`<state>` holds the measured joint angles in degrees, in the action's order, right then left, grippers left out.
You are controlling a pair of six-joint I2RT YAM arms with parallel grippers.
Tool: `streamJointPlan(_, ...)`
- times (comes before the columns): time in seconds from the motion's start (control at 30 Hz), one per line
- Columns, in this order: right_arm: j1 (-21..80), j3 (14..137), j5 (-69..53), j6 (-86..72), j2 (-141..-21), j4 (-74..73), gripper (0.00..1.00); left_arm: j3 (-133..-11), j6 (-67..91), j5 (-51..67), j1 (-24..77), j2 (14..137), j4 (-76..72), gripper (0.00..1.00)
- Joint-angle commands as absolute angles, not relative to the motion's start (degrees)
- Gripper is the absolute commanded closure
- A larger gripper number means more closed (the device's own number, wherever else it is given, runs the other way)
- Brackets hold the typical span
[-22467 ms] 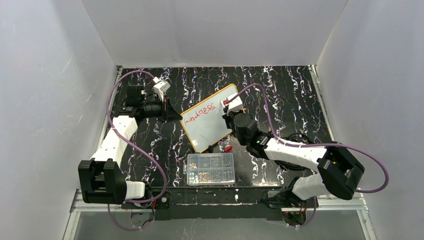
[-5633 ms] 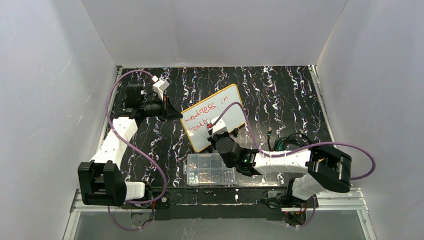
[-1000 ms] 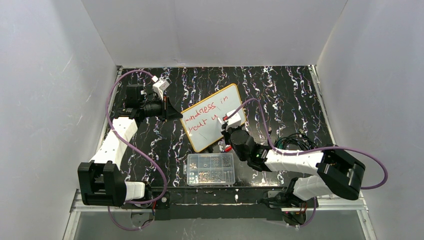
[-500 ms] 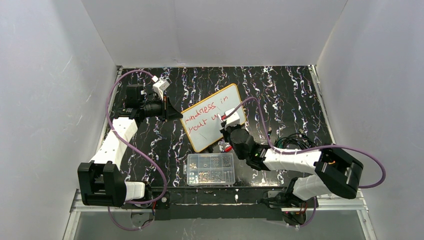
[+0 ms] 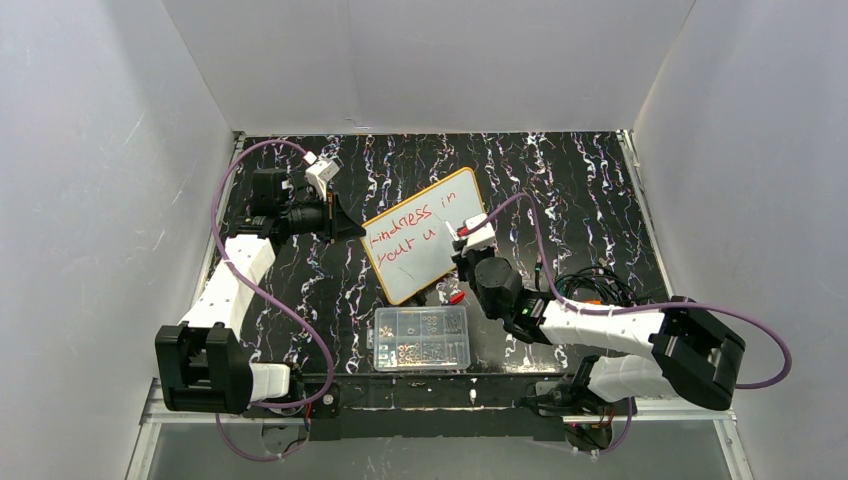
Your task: Write a sentence on the whiteboard
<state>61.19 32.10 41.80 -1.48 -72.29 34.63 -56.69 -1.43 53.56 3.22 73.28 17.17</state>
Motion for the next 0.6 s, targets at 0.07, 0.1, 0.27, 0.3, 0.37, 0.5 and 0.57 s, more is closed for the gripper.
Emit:
streamJointPlan(0.07, 59.91, 31.30, 41.56, -1.42, -72.77, 37.25, 0.99, -56.43, -1.47, 55.81, 3.62, 70.76, 17.40, 1.00)
streamJointPlan(0.1, 59.82, 31.37, 41.22, -1.33, -73.04, 37.49, 0.99, -56.43, -1.49, 55.81, 3.60, 70.81, 17.40, 1.00)
streamJointPlan(0.27, 59.59, 31.87, 39.26, -0.75, -74.11, 38.43, 0.99, -56.38, -1.49, 55.81, 3.60, 70.82, 17.40, 1.00)
streamJointPlan(0.3, 59.59, 31.83, 38.59, -0.63, -74.28, 38.69, 0.99, -56.42, -1.49, 55.74, 3.60, 70.86, 17.40, 1.00)
streamJointPlan(0.37, 59.59, 32.11, 37.38, -0.57, -74.71, 38.84, 0.99, -56.38, -1.49, 55.80, 3.61, 70.93, 17.40, 1.00)
streamJointPlan(0.5, 59.59, 32.43, 36.39, -0.23, -75.14, 39.23, 0.99, -56.47, -1.49, 55.81, 3.65, 71.08, 17.40, 1.00)
streamJointPlan(0.57, 59.59, 32.57, 36.00, -0.19, -75.30, 39.29, 0.99, -56.48, -1.49, 55.81, 3.60, 71.10, 17.40, 1.00)
